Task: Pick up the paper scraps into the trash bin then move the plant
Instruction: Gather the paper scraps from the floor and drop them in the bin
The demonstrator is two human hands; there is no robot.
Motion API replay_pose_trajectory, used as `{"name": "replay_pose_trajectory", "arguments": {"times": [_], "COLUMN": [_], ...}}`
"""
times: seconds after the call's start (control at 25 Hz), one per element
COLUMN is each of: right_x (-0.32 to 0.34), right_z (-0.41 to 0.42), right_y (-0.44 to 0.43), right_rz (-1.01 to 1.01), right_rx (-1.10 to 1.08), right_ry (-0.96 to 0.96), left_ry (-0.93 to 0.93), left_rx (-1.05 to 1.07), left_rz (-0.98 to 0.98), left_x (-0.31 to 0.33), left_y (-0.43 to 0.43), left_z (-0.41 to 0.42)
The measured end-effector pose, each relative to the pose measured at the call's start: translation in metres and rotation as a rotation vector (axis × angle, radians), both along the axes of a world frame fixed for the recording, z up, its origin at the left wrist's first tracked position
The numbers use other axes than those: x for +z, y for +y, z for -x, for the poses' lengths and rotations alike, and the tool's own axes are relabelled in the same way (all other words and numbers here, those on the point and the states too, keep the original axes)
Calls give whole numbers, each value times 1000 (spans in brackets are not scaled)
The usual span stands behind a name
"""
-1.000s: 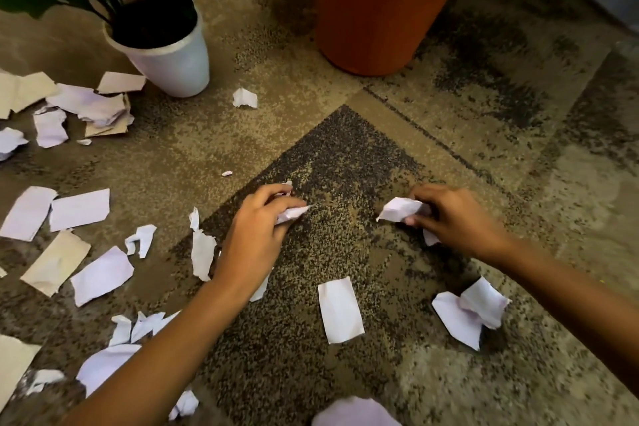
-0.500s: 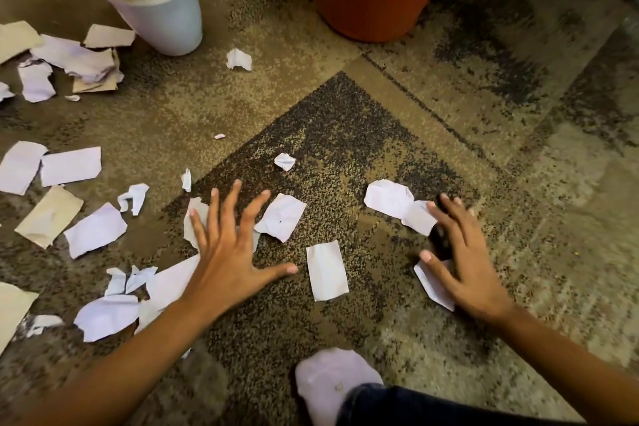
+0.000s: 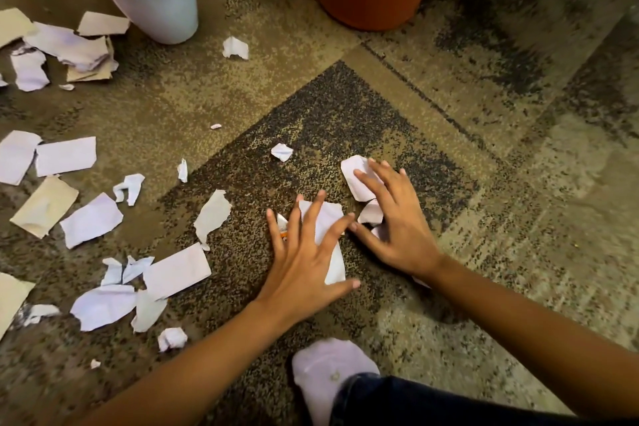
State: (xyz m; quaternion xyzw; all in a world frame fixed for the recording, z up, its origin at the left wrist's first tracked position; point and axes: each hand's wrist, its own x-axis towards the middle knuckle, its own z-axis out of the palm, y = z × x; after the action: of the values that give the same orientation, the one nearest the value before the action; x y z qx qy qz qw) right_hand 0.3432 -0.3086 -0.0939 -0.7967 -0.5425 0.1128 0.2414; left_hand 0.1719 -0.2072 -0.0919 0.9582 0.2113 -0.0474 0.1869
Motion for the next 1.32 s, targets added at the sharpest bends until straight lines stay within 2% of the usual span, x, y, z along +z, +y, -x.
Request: {"name": "replay_pose_trajectory", "arguments": {"times": [0.16,0.24,0.36,0.52,0.6,0.76,0.92,1.0,1.12,1.2,1.32], "right_x": [6,11,20,18,13,-6,-11,-10,-3,2,12], "right_z": [-19,-23,-19,-7,1,12,2,-5,-14,-20,-28], "right_y": [7,9,2,-36,-54,-66,-35,-13,16,30,47], "right_rz": [18,6,5,-72,0,136,78,61,44,83,218], "right_rx": [129,154,139,-29,-101,43,62,56,9,-15,-52], "right_ry": [-76,-56,13,21,-36,-222,-278,-368,-475,-429,-299], "left_ry": [-154,-240,-280,-183,-94,1,-131,-220,-197,-125,-82], "left_rx": [126,170,188,181,256,316,236,197,89,48,74], "left_rz": [124,217,253,44,-43,-136,-265,-282,-342,-366,-294], "left_x": [3,6,11,10,5,-5,-12,-14,-13,-11,0], "left_y": [11,16,24,23,20,23,45,56,64,65,66], "left_z": [1,3,9,14,16,14,2,-3,-6,-9,-24]}}
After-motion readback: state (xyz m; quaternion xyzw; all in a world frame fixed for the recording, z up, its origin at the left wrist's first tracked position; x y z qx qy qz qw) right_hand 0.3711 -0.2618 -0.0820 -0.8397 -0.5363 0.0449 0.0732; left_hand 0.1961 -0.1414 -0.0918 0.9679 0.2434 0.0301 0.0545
